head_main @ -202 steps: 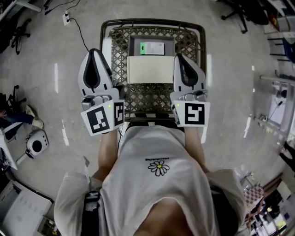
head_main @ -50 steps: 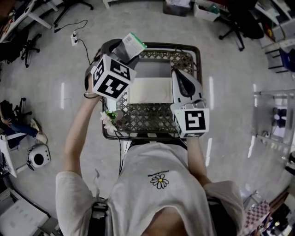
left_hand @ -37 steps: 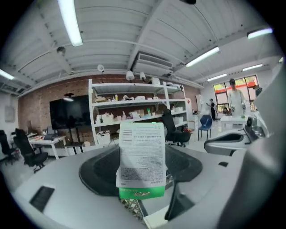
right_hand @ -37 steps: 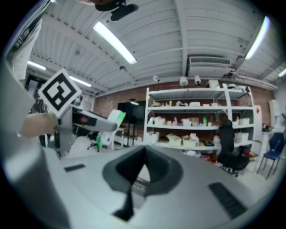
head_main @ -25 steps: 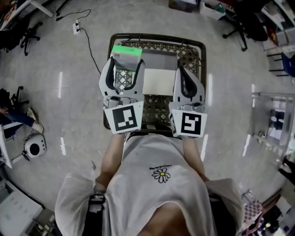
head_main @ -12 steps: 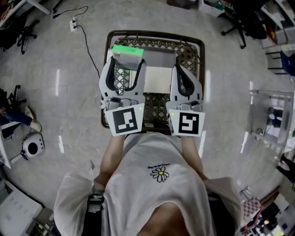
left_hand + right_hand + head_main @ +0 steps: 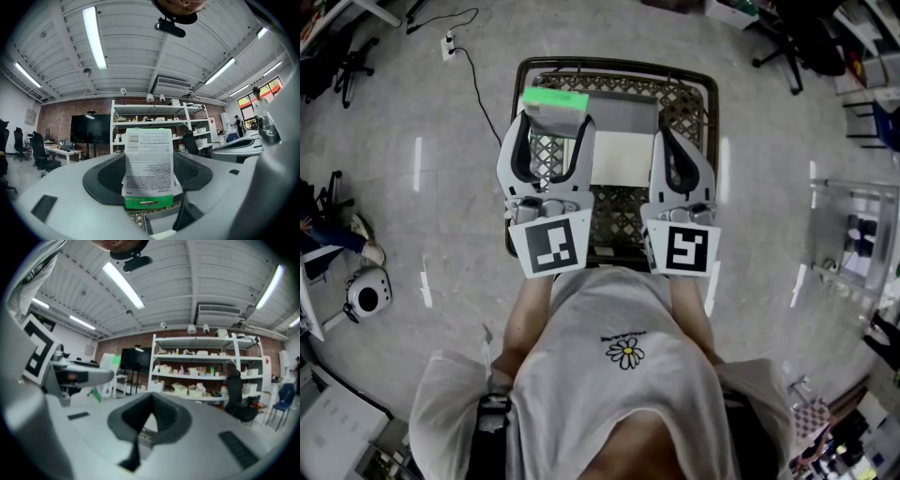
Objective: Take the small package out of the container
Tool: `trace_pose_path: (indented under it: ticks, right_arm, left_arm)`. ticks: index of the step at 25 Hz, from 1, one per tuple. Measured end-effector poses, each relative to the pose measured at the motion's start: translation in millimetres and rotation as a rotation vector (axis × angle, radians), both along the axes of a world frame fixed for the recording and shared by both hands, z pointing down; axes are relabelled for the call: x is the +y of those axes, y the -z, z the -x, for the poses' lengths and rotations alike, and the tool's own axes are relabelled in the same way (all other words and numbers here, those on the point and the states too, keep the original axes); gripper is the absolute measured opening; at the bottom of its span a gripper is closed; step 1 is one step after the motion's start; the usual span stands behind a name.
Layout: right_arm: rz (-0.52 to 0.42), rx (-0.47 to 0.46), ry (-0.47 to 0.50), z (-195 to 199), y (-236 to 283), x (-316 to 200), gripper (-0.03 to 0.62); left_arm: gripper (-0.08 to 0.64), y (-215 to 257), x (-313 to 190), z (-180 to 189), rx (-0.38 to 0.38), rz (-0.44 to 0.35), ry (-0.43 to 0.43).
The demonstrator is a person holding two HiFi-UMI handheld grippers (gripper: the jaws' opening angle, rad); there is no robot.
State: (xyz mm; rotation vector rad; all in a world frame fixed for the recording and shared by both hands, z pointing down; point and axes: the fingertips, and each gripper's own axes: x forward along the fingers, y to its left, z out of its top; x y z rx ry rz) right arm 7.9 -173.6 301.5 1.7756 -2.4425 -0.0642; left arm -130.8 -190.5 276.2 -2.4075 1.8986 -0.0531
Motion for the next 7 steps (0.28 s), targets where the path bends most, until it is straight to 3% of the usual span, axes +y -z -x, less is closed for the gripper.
trace_pose_path:
  ticks: [7]
  right_arm:
    - [-0.001, 0.003, 0.006, -0.3, -1.6, -1.4, 0.03]
  left_arm:
    - [0.331, -1.0, -1.3, 2.6, 0.006, 0.0, 0.007]
